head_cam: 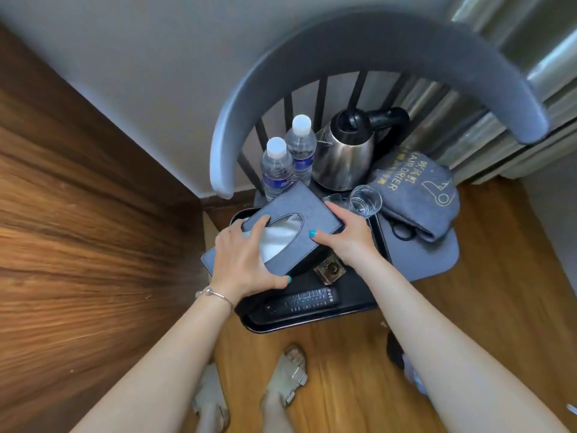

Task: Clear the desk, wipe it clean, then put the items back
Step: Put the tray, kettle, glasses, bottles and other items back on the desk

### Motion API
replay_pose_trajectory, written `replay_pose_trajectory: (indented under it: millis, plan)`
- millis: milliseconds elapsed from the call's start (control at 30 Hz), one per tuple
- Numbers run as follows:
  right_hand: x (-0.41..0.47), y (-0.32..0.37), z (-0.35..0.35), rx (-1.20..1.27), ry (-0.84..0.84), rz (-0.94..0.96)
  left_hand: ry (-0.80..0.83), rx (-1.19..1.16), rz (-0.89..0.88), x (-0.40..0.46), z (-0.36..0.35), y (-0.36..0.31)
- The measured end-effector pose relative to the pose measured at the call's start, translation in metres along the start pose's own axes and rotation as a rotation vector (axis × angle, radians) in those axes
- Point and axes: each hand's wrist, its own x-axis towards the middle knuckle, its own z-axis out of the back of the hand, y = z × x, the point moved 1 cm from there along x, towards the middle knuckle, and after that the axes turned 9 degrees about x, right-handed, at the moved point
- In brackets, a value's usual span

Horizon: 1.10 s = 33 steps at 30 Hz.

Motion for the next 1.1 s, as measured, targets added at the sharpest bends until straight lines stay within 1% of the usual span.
replay_pose_trajectory:
  millis: [133, 300, 467, 567, 667, 800, 900, 967, 1033, 1100]
  plan:
    - [-0.046, 0.019, 0.020, 0.112, -0.032, 0.056, -0.147, -0.075, -0.025, -0.040, 0.025, -0.014]
    - [-0.128, 0.083, 0.054, 0.186, -0.101, 0.140, -0.204, -0.173, -0.036, -0.100, 0.101, -0.043]
    - [-0.203, 0.159, 0.070, 0.216, -0.122, 0.339, -0.321, -0.280, -0.035, -0.157, 0.198, -0.053]
    - [-0.237, 0.217, 0.064, 0.228, -0.074, 0.481, -0.409, -0.296, -0.047, -0.191, 0.263, -0.041]
    - [-0.268, 0.272, 0.037, 0.259, 0.007, 0.605, -0.505, -0.232, -0.053, -0.222, 0.327, 0.000]
    - [-0.298, 0.316, -0.031, 0.188, 0.152, 0.720, -0.545, -0.181, 0.001, -0.261, 0.383, 0.086]
    - [-0.307, 0.327, -0.101, 0.159, 0.180, 0.751, -0.482, -0.204, 0.018, -0.278, 0.396, 0.161]
    - [-0.309, 0.331, -0.154, 0.134, 0.165, 0.755, -0.384, -0.207, 0.026, -0.281, 0.394, 0.214]
    - [-0.303, 0.330, -0.206, 0.113, 0.176, 0.700, -0.317, -0.216, 0.047, -0.280, 0.387, 0.264]
    - [-0.291, 0.328, -0.254, 0.058, 0.201, 0.642, -0.292, -0.209, 0.076, -0.275, 0.378, 0.308]
